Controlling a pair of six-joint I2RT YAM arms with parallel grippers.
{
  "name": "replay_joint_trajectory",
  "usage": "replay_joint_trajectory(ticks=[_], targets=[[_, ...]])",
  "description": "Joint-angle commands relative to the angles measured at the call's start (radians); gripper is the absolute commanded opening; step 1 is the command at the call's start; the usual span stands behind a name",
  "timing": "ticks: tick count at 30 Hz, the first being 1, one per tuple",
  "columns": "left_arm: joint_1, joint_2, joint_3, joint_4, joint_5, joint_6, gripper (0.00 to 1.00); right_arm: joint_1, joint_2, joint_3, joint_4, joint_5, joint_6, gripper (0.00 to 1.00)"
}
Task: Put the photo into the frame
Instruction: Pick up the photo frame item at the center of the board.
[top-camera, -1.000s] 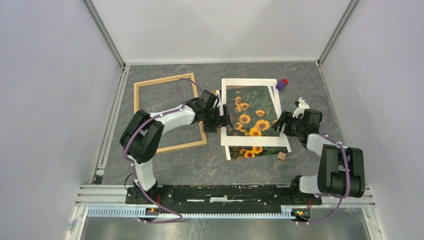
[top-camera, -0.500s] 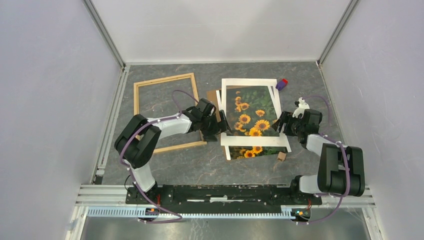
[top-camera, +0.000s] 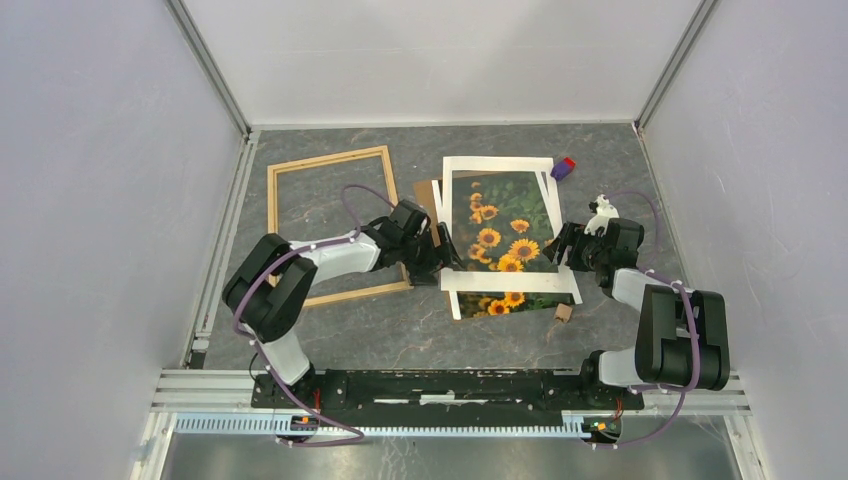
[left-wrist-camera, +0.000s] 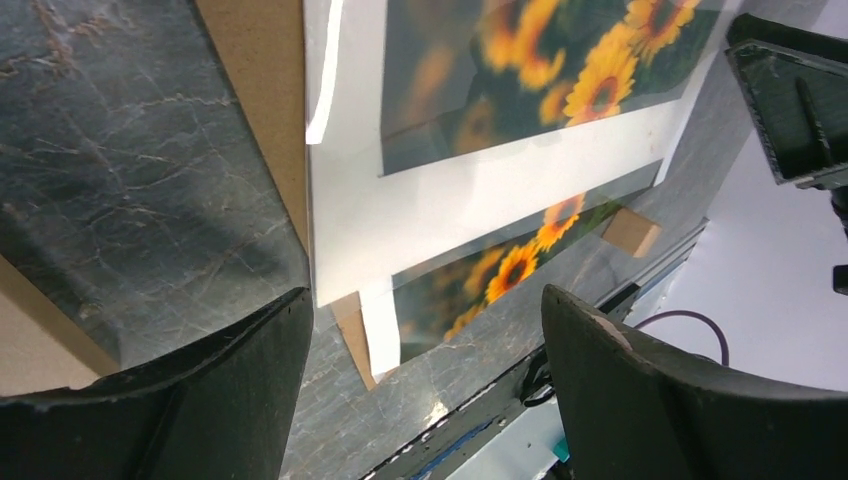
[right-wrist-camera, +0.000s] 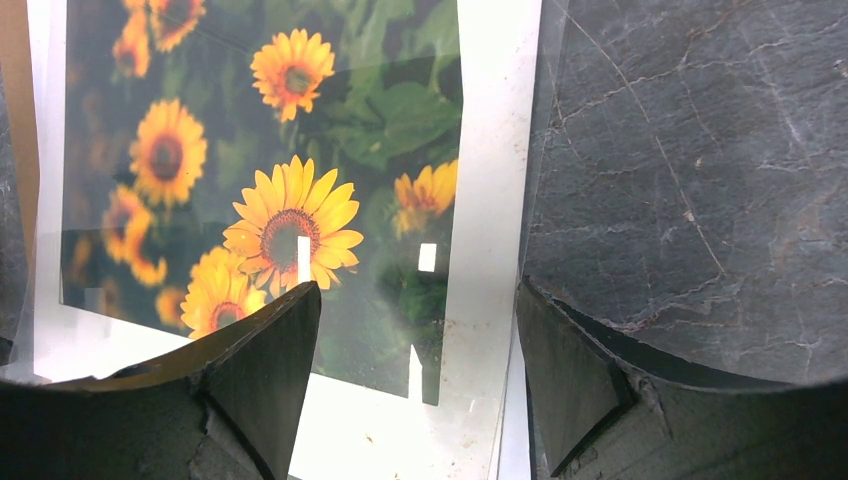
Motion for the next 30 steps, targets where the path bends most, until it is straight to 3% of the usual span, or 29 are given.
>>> replay_joint_trajectory(ticks=[1, 10, 16, 24, 30], targets=[[0.0, -0.079, 0.001, 0.061, -0.021, -0.002, 0.88, 0.01, 0.004, -0.022, -0.018, -0.003, 0.004, 0.78], [0.027, -0.104, -0.028, 0.155, 0.019, -0.036, 0.77, 0.012, -0.004, -0.022, -0.023, -0.003, 0.001, 0.78], [0.089, -0.076, -0.118, 0.376, 0.129, -0.219, 0.66, 0.012, -0.011, -0.019, -0.028, 0.004, -0.004, 0.78], [0.101, 0.002, -0.173, 0.586, 0.142, -0.391, 0.52, 0.012, -0.017, -0.023, -0.024, 0.0, -0.001, 0.78], [0.101, 0.076, -0.132, 0.645, 0.152, -0.437, 0.42, 0.013, -0.012, -0.03, -0.004, -0.017, 0.009, 0.78]])
